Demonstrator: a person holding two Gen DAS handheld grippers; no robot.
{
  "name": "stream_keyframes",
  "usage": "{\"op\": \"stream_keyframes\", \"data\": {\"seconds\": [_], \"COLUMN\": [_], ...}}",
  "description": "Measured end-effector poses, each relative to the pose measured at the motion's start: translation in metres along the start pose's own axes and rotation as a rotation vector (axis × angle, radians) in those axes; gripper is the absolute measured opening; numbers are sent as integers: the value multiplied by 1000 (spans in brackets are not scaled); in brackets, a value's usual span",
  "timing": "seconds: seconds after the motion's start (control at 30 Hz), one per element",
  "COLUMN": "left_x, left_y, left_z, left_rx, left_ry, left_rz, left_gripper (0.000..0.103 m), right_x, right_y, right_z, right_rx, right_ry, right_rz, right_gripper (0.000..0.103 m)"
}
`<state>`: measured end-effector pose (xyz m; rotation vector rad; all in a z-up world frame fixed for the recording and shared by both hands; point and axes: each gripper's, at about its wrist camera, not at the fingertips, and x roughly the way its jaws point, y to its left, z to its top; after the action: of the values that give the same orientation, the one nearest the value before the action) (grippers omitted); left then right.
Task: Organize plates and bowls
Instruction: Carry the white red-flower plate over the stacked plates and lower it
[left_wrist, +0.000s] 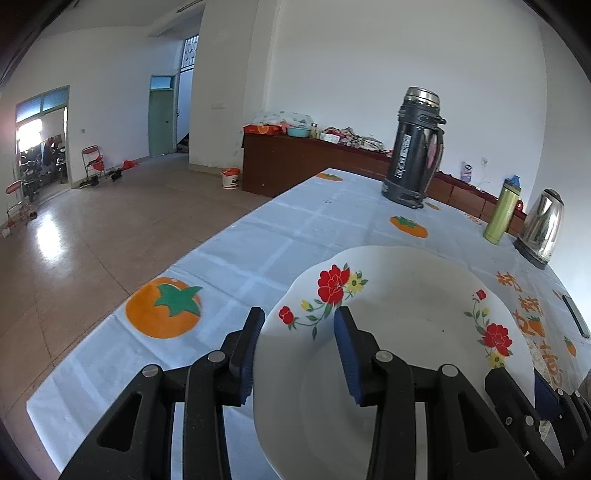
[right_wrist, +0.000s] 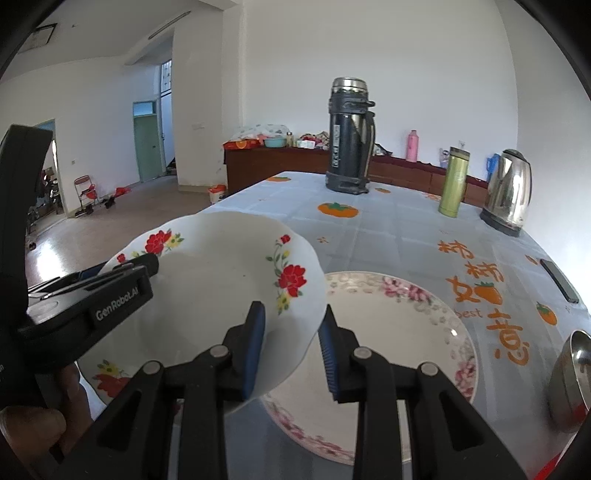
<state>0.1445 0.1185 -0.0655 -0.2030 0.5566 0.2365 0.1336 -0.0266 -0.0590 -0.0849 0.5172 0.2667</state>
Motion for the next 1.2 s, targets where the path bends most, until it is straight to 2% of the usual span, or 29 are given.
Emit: {"op": "stream_keyframes", "data": {"seconds": [0.43, 1.2], "left_x": [1, 9], "left_y": [-43, -85], "left_z": [-4, -11], "left_rx": [40, 94], "left_ry": [2, 22], "left_rz": [-55, -108], "left_gripper": [42, 42], "right_x": [-13, -21], "right_y": [-36, -76], "right_z": [-6, -10], "right_rx": [53, 122], "right_ry": [-6, 7], "right_rz": [-81, -153], "right_gripper": [29, 30]}}
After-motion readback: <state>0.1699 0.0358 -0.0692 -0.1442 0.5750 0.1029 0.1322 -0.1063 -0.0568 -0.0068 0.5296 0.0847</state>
